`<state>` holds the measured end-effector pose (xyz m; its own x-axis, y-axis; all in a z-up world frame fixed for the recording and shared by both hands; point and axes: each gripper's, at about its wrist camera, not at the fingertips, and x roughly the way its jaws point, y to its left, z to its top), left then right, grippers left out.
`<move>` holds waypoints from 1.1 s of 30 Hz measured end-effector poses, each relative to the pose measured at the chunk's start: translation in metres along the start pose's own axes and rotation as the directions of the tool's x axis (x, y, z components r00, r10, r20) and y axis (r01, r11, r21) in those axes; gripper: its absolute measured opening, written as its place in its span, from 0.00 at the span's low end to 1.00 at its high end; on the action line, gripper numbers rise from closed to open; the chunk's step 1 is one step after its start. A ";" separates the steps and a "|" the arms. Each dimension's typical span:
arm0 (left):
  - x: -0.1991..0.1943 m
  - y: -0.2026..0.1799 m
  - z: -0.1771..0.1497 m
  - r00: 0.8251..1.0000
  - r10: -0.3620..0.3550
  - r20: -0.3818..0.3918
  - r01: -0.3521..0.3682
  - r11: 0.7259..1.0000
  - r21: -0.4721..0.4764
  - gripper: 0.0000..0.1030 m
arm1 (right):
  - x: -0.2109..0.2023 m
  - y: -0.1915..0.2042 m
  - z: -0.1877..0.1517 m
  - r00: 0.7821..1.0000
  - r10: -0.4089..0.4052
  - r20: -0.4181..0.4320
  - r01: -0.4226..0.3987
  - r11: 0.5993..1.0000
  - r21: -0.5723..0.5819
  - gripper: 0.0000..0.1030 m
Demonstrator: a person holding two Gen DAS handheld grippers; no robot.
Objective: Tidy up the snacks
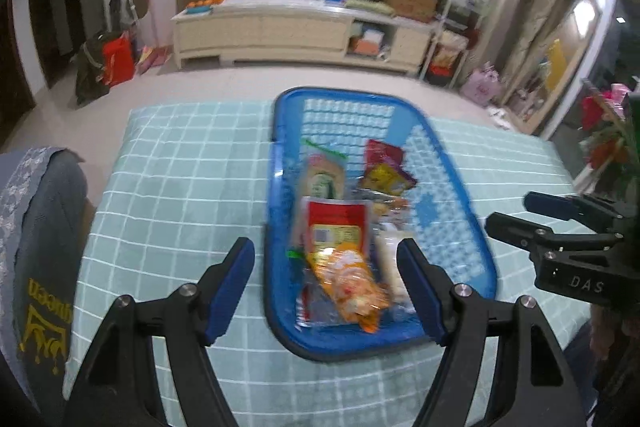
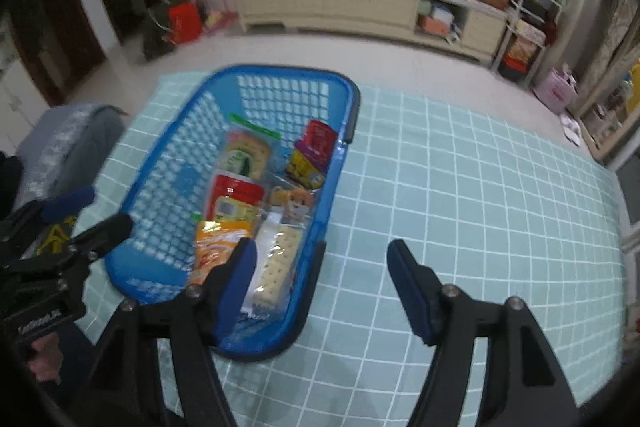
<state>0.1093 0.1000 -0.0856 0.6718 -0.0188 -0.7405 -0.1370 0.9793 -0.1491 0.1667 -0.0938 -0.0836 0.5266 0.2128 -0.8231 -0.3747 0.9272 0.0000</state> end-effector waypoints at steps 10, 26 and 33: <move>-0.063 -0.049 -0.051 0.985 -0.022 0.172 0.011 0.998 0.062 0.70 | -0.071 -0.017 -0.061 0.974 -0.009 0.227 0.001 0.999 0.035 0.75; -0.167 -0.094 -0.073 0.918 0.053 0.392 -0.107 0.987 0.117 1.00 | -0.170 0.000 -0.103 0.877 -0.086 0.472 0.074 0.996 0.043 1.00; -0.178 -0.097 -0.075 0.917 0.051 0.395 -0.103 0.989 0.111 1.00 | -0.179 -0.003 -0.111 0.870 -0.081 0.486 0.059 0.996 0.061 1.00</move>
<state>-0.0519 -0.0069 0.0111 0.8967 0.1128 -0.4281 -0.1242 0.9923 0.0013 -0.0114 -0.1691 0.0008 0.8596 0.2602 -0.4397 -0.2962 0.9550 -0.0139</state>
